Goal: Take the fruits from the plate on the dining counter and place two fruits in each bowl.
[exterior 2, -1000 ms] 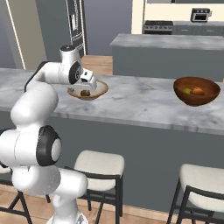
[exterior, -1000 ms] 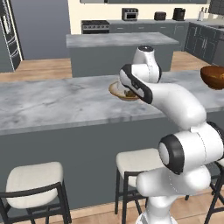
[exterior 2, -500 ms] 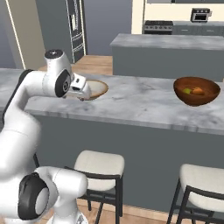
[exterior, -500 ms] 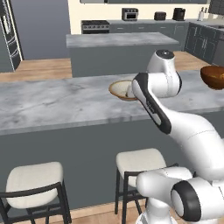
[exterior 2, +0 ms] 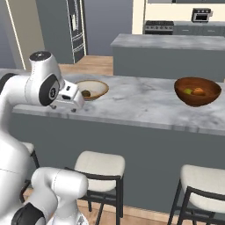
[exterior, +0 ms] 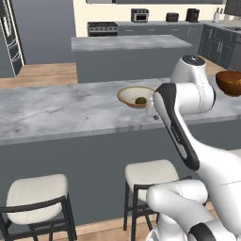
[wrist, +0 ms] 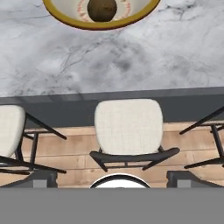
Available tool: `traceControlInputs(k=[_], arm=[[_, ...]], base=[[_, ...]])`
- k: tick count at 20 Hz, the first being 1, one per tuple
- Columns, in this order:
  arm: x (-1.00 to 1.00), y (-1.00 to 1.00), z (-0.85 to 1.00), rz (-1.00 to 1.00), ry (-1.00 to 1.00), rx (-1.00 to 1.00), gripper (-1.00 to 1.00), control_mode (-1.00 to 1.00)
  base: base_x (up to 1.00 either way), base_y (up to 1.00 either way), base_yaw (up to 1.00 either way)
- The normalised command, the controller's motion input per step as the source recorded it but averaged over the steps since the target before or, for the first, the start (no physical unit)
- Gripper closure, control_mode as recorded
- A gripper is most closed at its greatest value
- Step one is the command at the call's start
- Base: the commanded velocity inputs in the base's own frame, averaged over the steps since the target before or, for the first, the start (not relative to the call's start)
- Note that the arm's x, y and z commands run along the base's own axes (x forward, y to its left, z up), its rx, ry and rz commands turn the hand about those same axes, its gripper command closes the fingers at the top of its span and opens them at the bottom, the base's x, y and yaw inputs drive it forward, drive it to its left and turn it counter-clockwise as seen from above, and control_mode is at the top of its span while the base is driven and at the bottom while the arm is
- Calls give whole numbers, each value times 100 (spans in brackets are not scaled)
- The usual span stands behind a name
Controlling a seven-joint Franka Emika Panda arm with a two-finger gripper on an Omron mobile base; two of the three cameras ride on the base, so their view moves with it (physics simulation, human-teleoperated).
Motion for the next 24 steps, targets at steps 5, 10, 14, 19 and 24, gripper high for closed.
traceControlInputs(k=[5, 10, 14, 19, 24], arm=[[-5, 8, 1, 0, 1, -1, -100, -100], [0, 0, 1, 0, 1, 0, -100, 100], [0, 0, 0, 0, 0, 0, -100, 100], [0, 0, 0, 0, 0, 0, -100, 100], [0, 0, 0, 0, 0, 0, -100, 100]], base=[[0, 0, 0], [-2, -3, 0], [-46, -81, -3], [-22, -100, 0], [-4, -100, -3]])
